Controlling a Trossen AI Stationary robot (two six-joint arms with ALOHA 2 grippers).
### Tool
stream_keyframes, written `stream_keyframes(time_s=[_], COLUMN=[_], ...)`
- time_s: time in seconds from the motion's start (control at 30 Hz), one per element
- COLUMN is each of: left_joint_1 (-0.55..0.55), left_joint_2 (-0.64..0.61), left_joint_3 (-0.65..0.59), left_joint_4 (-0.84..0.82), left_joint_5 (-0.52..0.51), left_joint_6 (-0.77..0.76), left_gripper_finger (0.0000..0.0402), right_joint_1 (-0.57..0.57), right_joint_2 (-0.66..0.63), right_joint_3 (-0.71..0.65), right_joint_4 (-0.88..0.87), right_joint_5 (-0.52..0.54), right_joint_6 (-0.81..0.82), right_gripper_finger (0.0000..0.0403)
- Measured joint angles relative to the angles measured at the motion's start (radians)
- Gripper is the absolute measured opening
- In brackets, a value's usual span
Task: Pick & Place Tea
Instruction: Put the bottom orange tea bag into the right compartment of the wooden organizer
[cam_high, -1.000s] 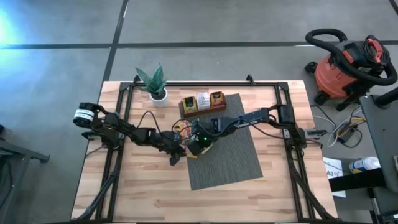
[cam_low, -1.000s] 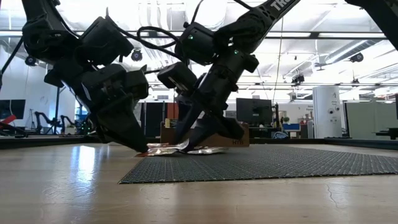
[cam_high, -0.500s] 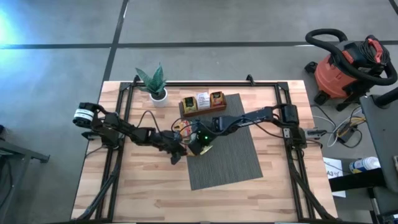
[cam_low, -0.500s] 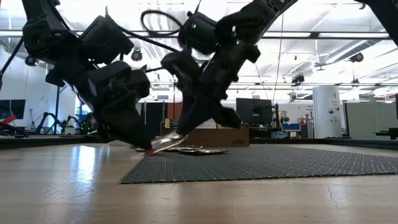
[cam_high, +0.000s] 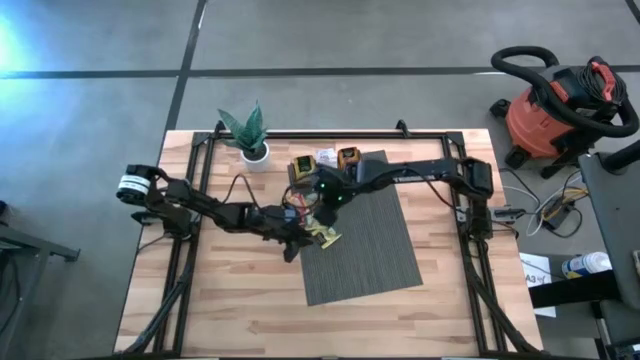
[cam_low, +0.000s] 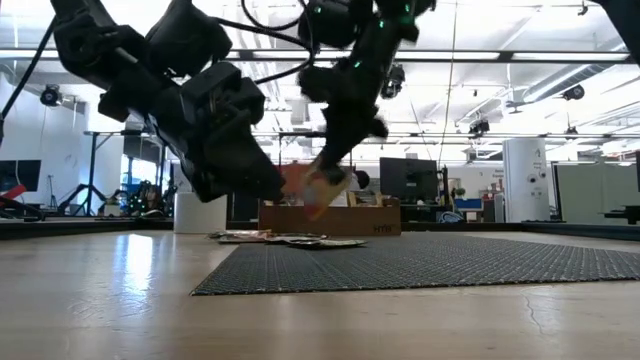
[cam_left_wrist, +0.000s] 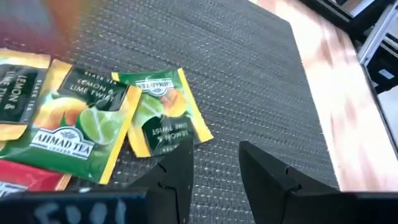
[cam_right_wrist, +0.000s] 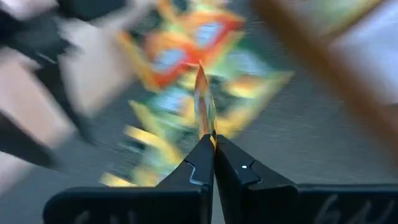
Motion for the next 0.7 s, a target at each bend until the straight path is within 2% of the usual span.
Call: stream_keyframes(time_s=[0.13, 0.2, 0.3, 0.43, 0.6, 0.7], left_joint_1=[0.0, 0.0, 0.0, 0.0, -0.001, -0.001], left_joint_2=[-0.026, -0.043, -0.072, -0.116, -0.172, -0.193], left_joint_3=[0.005, 0.005, 0.005, 0.005, 0.004, 0.004], left_joint_4=[-0.019, -0.035, -0.054, -0.101, -0.17, -0.187], left_joint_5=[-0.008, -0.025, -0.041, -0.048, -0.051, -0.051], left_joint_6=[-0.001, -0.002, -0.01, -0.063, -0.135, -0.143], left_gripper_finger=[0.0123, 0.0123, 0.0123, 0.0123, 0.0123, 0.0123], right_joint_1=[-0.027, -0.057, -0.121, -0.204, -0.291, -0.315], right_joint_2=[-0.022, -0.028, -0.02, 0.016, 0.075, 0.11], right_joint_3=[0.146, 0.223, 0.325, 0.419, 0.467, 0.461], right_joint_4=[-0.185, -0.238, -0.289, -0.378, -0.485, -0.497], right_joint_5=[0.186, 0.228, 0.241, 0.255, 0.218, 0.194], right_joint_6=[-0.257, -0.388, -0.593, -0.751, -0.936, -0.976], right_gripper_finger=[0.0008, 0.0008, 0.0008, 0.0008, 0.0008, 0.0008])
